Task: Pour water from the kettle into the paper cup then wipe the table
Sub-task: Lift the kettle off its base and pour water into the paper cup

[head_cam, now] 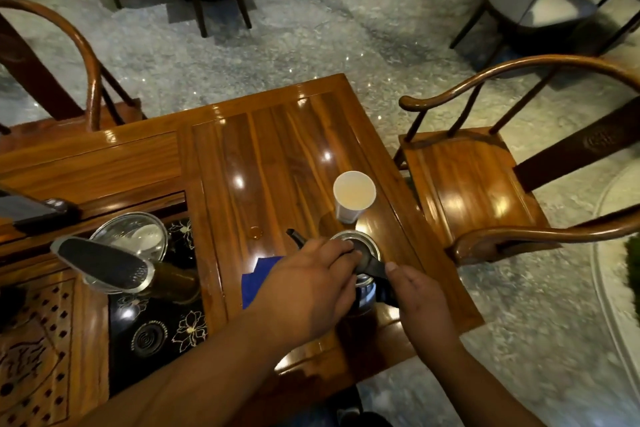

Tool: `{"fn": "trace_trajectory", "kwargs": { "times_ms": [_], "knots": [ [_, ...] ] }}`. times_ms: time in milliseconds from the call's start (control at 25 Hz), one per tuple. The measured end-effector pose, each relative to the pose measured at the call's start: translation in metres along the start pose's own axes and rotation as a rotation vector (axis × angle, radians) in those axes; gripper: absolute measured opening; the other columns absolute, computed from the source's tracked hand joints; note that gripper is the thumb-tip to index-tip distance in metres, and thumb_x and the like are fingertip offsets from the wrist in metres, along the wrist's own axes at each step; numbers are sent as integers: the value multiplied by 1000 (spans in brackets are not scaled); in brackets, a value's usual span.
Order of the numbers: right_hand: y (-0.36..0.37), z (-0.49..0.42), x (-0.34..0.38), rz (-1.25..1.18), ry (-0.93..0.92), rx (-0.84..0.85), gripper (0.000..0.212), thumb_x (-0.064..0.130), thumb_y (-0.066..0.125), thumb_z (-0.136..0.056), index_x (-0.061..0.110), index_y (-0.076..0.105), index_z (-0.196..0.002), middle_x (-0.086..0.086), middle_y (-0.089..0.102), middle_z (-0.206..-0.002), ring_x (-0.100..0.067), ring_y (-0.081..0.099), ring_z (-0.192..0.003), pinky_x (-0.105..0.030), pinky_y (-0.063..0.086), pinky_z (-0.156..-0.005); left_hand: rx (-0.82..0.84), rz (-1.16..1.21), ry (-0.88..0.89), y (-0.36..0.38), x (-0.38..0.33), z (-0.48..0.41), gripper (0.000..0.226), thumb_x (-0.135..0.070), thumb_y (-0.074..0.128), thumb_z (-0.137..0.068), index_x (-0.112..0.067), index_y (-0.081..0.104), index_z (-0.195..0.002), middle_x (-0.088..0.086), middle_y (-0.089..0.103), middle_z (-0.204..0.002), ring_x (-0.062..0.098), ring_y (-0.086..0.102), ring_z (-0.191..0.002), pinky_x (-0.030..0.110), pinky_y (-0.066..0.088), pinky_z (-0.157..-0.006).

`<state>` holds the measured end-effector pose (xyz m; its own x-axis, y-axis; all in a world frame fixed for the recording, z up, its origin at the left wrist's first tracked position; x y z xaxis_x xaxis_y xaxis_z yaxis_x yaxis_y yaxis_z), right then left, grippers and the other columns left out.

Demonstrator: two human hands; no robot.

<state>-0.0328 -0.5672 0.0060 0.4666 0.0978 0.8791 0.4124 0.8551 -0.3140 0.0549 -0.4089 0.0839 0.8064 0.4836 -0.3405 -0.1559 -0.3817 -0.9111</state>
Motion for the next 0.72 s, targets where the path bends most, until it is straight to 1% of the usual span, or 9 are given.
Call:
{"fn": "trace_trajectory", "kwargs": {
  "times_ms": [80,240,280,360,400,440,560,640,720],
  "knots": [
    [-16,-6,-1,-8,13,-34,62,73,54,-82,16,79,-83,-13,78,-80,-34,76,-81,-61,60,-81,13,-30,27,6,-9,-15,36,-37,59,-99,-19,69,-128,0,68,-131,22,63,-110,37,59,-88],
    [-43,-19,3,6,13,-76,59,73,52,-85,21,79,-84,-11,78,-79,-34,75,-82,-64,58,-82,67,-24,25,14,-20,-48,38,-36,63,-97,-18,69,-130,2,69,-132,25,65,-114,40,59,-93],
    [-48,-23,6,8,9,-80,63,77,52,-84,21,79,-84,-12,77,-79,-36,75,-83,-65,58,-82,83,-22,18,15,-22,-56,39,-36,63,-97,-19,69,-131,1,69,-133,25,65,-116,40,59,-93],
    [-59,-31,11,-3,2,-87,78,88,53,-79,14,77,-84,-20,75,-82,-45,72,-86,-68,57,-81,112,-17,20,15,-27,-70,41,-37,61,-98,-20,66,-135,1,67,-137,26,63,-120,40,58,-95],
    [-65,-35,14,-7,-6,-92,83,90,54,-77,11,76,-84,-24,74,-84,-47,71,-87,-69,56,-81,134,-4,13,16,-29,-77,43,-38,58,-100,-21,63,-139,1,64,-142,26,61,-124,42,57,-97],
    [-70,-39,19,-3,-16,-94,82,89,55,-78,9,76,-84,-25,74,-85,-48,71,-87,-70,56,-81,156,14,-1,17,-29,-82,45,-39,54,-102,-22,59,-143,0,60,-147,25,57,-129,44,56,-100],
    [-85,-51,34,41,-34,-102,82,89,53,-78,10,76,-86,-24,75,-85,-47,72,-87,-70,56,-82,174,46,-50,20,-32,-97,50,-40,48,-103,-24,50,-151,-2,50,-157,24,49,-139,50,55,-102],
    [-94,-59,44,83,-30,-112,79,86,53,-78,10,76,-85,-21,75,-83,-44,73,-84,-69,57,-79,179,43,-81,23,-35,-106,54,-39,48,-104,-24,42,-156,-2,42,-163,24,42,-146,50,52,-106],
    [-103,-69,56,138,-29,-128,75,81,52,-77,10,76,-82,-19,75,-79,-42,73,-80,-67,59,-75,192,52,-105,27,-37,-115,58,-36,47,-105,-25,33,-161,-2,31,-169,22,33,-153,46,46,-113]
  ]
}}
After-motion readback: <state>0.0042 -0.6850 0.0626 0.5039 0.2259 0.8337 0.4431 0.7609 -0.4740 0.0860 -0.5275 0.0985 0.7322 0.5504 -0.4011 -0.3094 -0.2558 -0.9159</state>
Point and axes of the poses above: each hand's wrist, its own z-axis away from the middle knuckle, its own y-axis out of the palm, x = y × z, the point moved 8 cm from there along -z, towards the middle knuckle
